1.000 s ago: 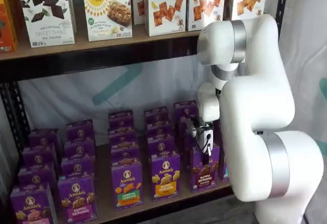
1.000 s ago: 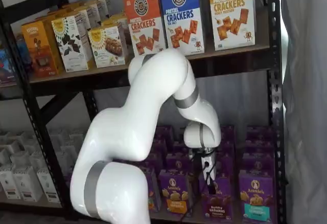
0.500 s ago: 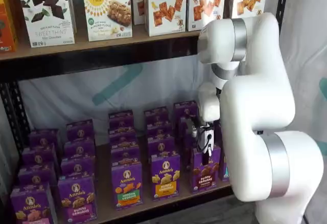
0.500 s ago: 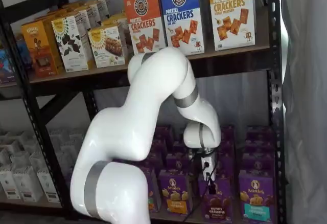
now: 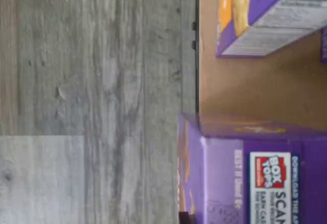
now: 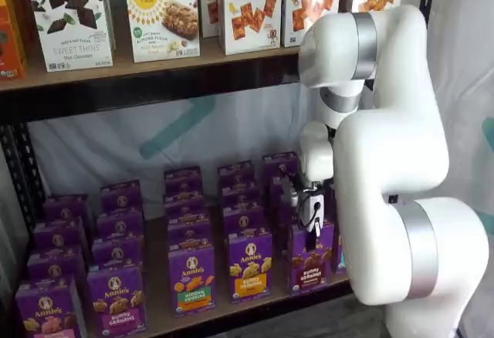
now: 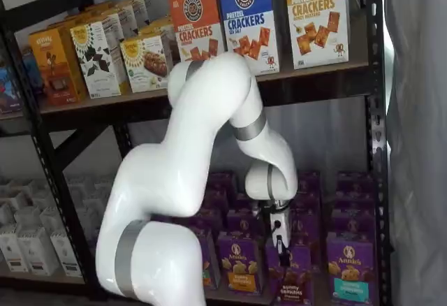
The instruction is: Pick up the purple box with a brown patch in the center, on the bottom shelf, the fifth box from the left
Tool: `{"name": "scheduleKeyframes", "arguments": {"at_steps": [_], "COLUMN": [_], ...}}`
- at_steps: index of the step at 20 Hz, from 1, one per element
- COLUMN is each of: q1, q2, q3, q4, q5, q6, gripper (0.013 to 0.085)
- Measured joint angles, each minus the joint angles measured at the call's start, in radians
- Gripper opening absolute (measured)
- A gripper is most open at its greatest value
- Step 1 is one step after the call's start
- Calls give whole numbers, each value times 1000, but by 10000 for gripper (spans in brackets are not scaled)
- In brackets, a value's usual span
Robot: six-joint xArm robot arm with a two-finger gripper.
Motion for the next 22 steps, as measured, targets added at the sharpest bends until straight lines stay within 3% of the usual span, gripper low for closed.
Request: {"name": "scheduleKeyframes", "arguments": {"at_steps": [3, 5, 8, 13, 22], "q1": [7, 9, 17, 35, 61], "q2": [-49, -78, -126, -230, -405], "q3": [73, 119, 185, 307, 469], "q4": [-14, -67, -94, -103, -77], "q5": [-24, -42, -52, -56, -54], "q6": [21, 73, 108, 134, 135], "gripper": [370, 370, 370, 370, 370]}}
